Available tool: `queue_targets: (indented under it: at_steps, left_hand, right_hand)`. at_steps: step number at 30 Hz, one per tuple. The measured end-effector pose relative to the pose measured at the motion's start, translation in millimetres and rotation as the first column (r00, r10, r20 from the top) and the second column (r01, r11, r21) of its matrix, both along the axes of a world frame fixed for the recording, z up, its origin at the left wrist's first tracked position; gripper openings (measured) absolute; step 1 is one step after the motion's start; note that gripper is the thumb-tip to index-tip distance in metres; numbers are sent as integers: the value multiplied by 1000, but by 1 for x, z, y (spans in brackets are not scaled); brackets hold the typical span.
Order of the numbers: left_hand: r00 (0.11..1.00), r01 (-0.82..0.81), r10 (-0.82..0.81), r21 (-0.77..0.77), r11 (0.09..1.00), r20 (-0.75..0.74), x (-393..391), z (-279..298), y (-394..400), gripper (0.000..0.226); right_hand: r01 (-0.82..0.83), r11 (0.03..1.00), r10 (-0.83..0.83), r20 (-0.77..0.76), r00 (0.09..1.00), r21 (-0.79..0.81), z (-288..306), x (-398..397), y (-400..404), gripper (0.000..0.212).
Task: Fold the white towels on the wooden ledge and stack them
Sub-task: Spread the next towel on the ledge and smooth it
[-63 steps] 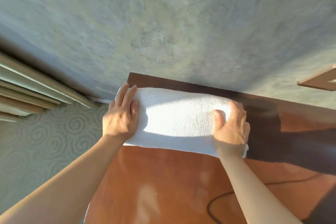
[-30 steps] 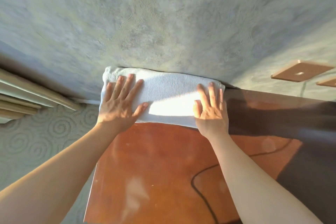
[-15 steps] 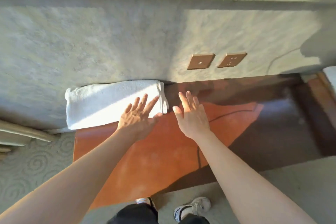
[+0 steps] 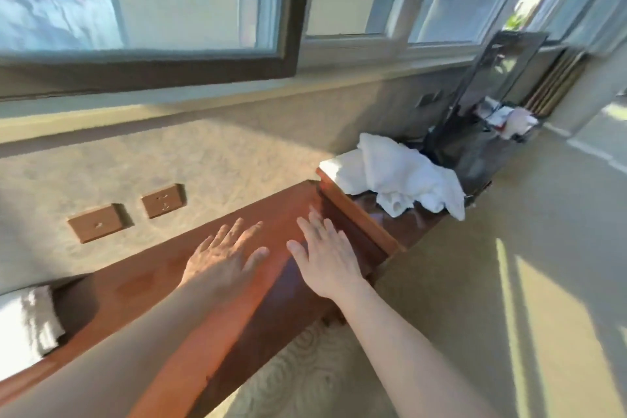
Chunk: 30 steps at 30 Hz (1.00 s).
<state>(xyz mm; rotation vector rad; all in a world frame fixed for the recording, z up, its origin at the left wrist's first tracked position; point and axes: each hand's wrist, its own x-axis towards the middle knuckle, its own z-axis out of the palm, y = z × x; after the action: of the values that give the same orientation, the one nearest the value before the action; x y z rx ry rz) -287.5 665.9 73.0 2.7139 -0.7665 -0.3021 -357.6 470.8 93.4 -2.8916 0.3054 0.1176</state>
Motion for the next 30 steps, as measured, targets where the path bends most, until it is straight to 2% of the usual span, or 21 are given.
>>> queue_targets:
  at_steps: [4, 8, 13, 17, 21, 24, 27, 30]
  left_hand:
    - [989, 130, -128, -27, 991, 78, 2, 28, -94, 78]
    - [958, 259, -254, -16, 966, 136, 5, 38, -185, 75]
    - [922, 347, -334, -38, 937, 195, 21, 36, -292, 71]
    - [915, 376, -362, -52, 925, 178, 51, 12, -377, 65]
    - [950, 312, -310, -45, 949, 49, 81, -30, -443, 69]
    - [942, 335, -334, -30, 942, 14, 101, -49, -498, 65]
    - [929, 370, -370, 22, 929, 0, 117, -61, -529, 64]
    - [942, 326, -323, -22, 945, 88, 139, -65, -556, 80]
  right_hand:
    - [129, 991, -127, 83, 988, -19, 32, -26, -89, 65]
    - [228, 974, -225, 155, 962, -4, 40, -44, -155, 64]
    - [267, 964, -259, 164, 952, -24, 37, -48, -245, 59]
    - [335, 941, -328, 113, 938, -50, 30, -42, -328, 60]
    - [355, 932, -358, -34, 933, -70, 13, -41, -396, 62]
    - [422, 905, -425, -82, 902, -53, 4, -23, -455, 62]
    - [471, 882, -466, -100, 879, 26, -5, -2, -488, 59]
    - [455, 886, -443, -123, 888, 93, -14, 21, -513, 58]
